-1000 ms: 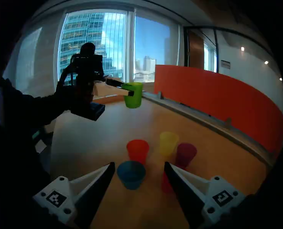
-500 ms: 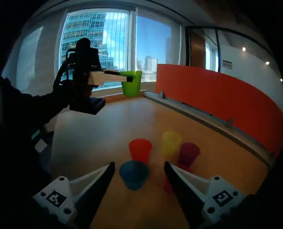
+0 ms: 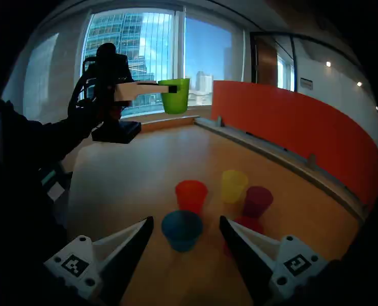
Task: Pour water
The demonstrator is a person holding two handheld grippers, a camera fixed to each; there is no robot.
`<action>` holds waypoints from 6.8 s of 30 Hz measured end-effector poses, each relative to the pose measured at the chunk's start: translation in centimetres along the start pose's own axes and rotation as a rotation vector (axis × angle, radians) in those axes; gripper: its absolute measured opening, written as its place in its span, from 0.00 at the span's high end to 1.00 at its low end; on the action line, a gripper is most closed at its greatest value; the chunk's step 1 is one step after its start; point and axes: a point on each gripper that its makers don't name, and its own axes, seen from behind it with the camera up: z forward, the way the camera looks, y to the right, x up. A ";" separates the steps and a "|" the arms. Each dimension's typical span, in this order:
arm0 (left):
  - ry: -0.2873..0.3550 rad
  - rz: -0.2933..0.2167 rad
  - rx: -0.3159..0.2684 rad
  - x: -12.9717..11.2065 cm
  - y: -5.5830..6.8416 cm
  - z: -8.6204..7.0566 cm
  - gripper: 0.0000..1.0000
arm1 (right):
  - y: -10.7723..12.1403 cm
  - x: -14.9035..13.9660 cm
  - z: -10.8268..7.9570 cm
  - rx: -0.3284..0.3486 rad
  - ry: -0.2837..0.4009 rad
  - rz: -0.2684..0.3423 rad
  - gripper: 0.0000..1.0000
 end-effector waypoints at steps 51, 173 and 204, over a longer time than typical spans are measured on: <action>-0.049 -0.004 0.026 -2.9 0.0 -4.8 0.13 | -0.7 -6.8 9.7 0.049 -0.131 -0.033 0.00; -0.096 -0.024 -0.161 -8.2 9.1 -3.4 0.14 | 1.0 20.1 2.2 -0.016 0.355 -0.178 0.11; -0.077 -0.025 -0.189 -7.5 10.7 -3.5 0.14 | 1.2 24.3 3.3 -0.089 0.341 -0.503 0.11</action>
